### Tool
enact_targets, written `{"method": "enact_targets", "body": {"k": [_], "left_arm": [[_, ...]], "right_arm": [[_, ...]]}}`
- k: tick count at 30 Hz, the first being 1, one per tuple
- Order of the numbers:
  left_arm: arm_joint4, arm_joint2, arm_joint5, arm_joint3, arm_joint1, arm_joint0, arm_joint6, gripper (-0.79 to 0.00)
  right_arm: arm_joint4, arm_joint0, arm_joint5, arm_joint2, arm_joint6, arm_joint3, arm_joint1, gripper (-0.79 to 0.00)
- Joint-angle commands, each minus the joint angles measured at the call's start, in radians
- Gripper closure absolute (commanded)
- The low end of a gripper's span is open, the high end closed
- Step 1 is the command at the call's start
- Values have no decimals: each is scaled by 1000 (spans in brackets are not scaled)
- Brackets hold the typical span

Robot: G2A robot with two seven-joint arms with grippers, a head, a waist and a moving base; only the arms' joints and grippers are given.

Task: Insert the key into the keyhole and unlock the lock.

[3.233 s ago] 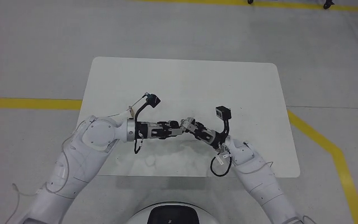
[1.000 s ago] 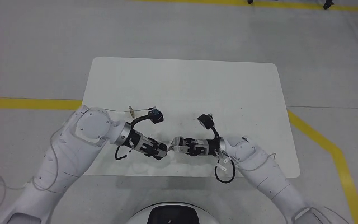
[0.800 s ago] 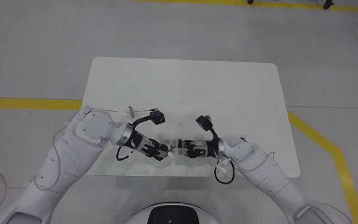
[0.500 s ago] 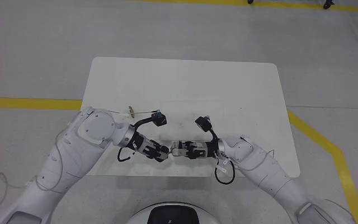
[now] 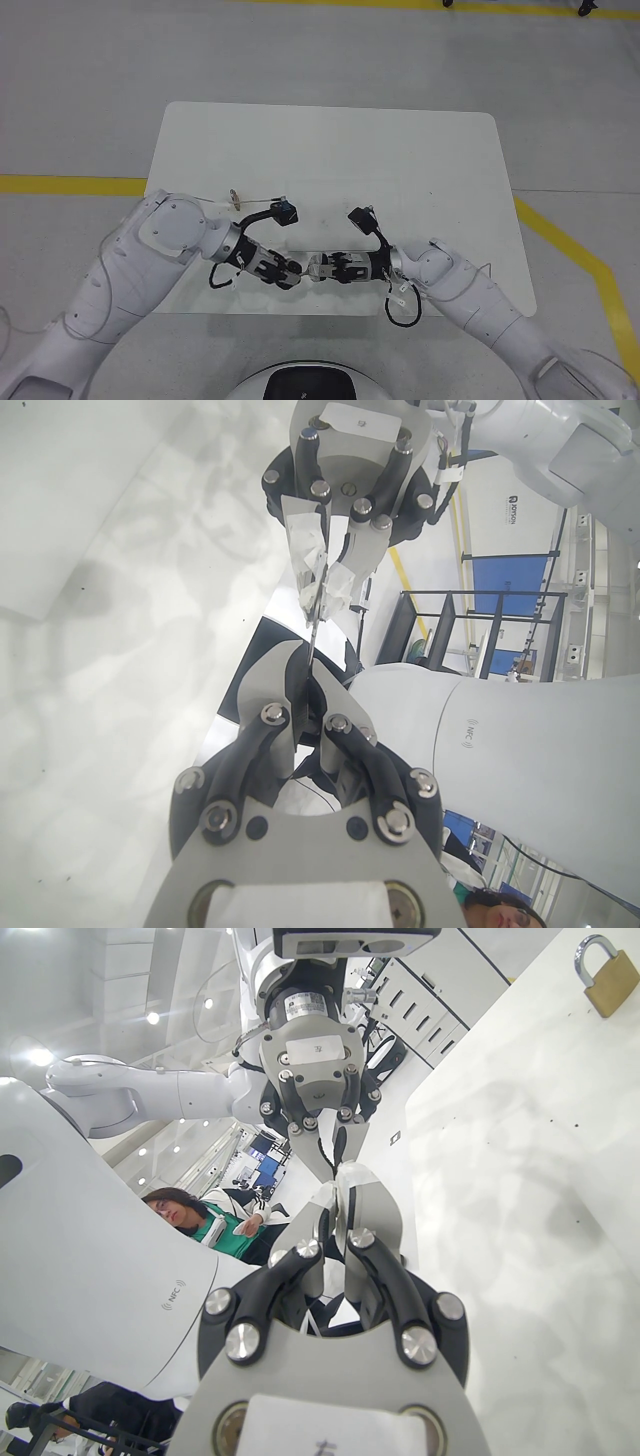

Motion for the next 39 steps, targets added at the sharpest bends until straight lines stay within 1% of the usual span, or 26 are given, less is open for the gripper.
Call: {"method": "enact_targets", "body": {"k": [1,9,10,11,12,17,21,24,26,27,29,31,35,37,39], "left_arm": [[-8,-4,1,0,2,-1,3,0],[-12,3,1,6,7,-3,7,0],[-15,4,2,10,8,-4,7,-169],[-21,4,2,13,8,-6,7,-613],[-27,3,2,17,9,-8,6,-785],[-67,-26,-6,28,18,-6,-7,-785],[-57,-72,-13,8,34,16,-9,-785],[-23,-139,-10,-15,52,54,35,-785],[35,-194,1,-42,66,92,86,-785],[69,-217,10,-61,73,115,105,-785],[124,-258,34,-105,85,157,132,-785],[196,-293,72,-149,95,192,159,-785],[406,-342,212,-253,110,257,255,-785],[483,-354,287,-300,114,284,269,-785],[548,-363,380,-333,118,303,271,-785]], "right_arm": [[-3,4,0,-5,0,-1,1,0],[0,13,0,-16,0,2,1,0],[2,14,0,-15,0,3,1,0],[4,13,0,-13,0,4,0,0],[6,12,0,-11,0,4,-1,0],[24,3,0,11,0,7,-1,0],[52,-10,0,61,-1,12,3,0],[120,-43,0,151,-30,4,12,0],[160,-79,0,232,-67,4,17,0],[160,-97,0,274,-91,10,18,0],[112,-127,0,348,-162,28,16,0],[33,-152,0,393,-252,40,6,0],[33,-152,0,393,-252,40,6,0],[33,-152,0,393,-252,40,6,0],[33,-152,0,393,-252,40,6,0]]}}
